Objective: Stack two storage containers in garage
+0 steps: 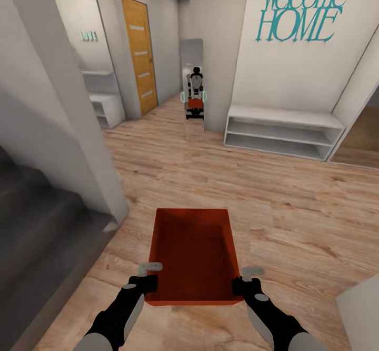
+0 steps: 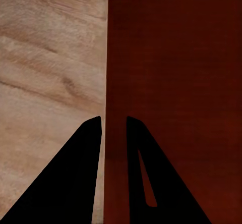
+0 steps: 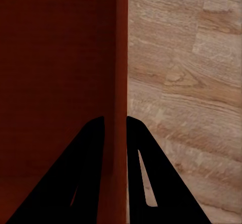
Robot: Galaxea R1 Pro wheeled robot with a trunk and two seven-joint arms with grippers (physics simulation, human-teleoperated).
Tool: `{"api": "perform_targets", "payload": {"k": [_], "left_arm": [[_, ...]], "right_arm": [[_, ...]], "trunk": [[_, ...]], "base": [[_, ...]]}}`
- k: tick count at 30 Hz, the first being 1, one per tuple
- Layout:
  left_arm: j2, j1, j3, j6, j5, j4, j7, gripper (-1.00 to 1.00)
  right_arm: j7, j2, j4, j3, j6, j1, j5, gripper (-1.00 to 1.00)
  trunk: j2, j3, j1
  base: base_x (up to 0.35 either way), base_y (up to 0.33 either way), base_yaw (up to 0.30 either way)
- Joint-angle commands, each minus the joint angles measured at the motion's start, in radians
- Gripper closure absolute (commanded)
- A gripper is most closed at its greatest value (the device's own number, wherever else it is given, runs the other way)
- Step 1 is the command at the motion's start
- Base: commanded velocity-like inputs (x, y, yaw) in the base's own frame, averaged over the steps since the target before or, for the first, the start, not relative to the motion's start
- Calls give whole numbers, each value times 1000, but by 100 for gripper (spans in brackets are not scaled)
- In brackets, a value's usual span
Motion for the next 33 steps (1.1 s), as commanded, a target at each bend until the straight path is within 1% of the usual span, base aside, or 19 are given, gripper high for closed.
{"api": "perform_targets", "payload": {"k": [1,33], "left_arm": [[1,-1,-1,5,6,-3,-28,100],[1,-1,-1,5,6,-3,-28,100]], "right_arm": [[-3,-44,-1,4,-2,-1,-15,100],[-3,-44,-1,4,-2,-1,-15,100]], "trunk": [[-1,-1,1],[-1,-1,1]], "base": [[337,0,0],[336,0,0]]}}
